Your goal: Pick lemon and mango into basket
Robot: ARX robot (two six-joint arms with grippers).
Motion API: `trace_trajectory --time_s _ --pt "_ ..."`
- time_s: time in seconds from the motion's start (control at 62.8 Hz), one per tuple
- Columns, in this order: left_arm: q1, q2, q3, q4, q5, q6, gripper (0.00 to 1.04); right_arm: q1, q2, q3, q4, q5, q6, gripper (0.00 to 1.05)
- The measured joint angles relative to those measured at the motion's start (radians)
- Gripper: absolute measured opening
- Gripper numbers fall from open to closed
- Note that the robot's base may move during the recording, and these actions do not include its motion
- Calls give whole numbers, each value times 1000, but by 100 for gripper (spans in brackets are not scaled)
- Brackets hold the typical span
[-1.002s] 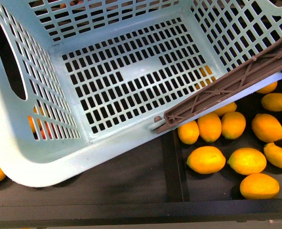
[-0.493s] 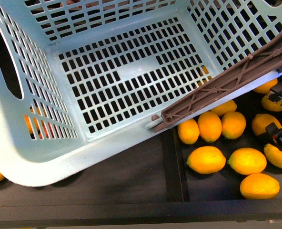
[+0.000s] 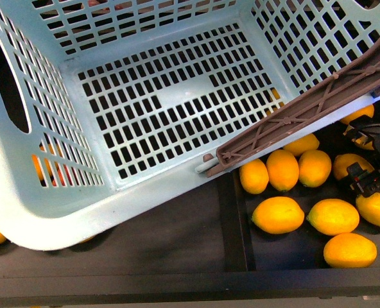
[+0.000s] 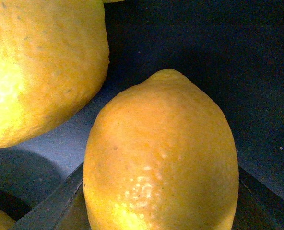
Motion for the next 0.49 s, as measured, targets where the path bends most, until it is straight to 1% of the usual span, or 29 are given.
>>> trace_trajectory --time_s 0.143,0.191,0.255,0.35,0.414,0.493 --pt "0 0 0 0 0 0 18 -48 -133 -106 60 -95 33 62" --pt "0 0 0 0 0 0 18 -75 -220 -148 85 -146 66 62" --pt "0 0 0 0 0 0 18 -111 -368 -205 113 -235 157 62" --pt "0 0 0 0 -1 0 18 -132 -567 -277 154 -340 289 62" --pt "0 0 0 0 0 0 18 -130 -669 -312 168 -374 354 62" --pt "0 0 0 0 3 0 18 -118 -777 -351 187 -388 412 62"
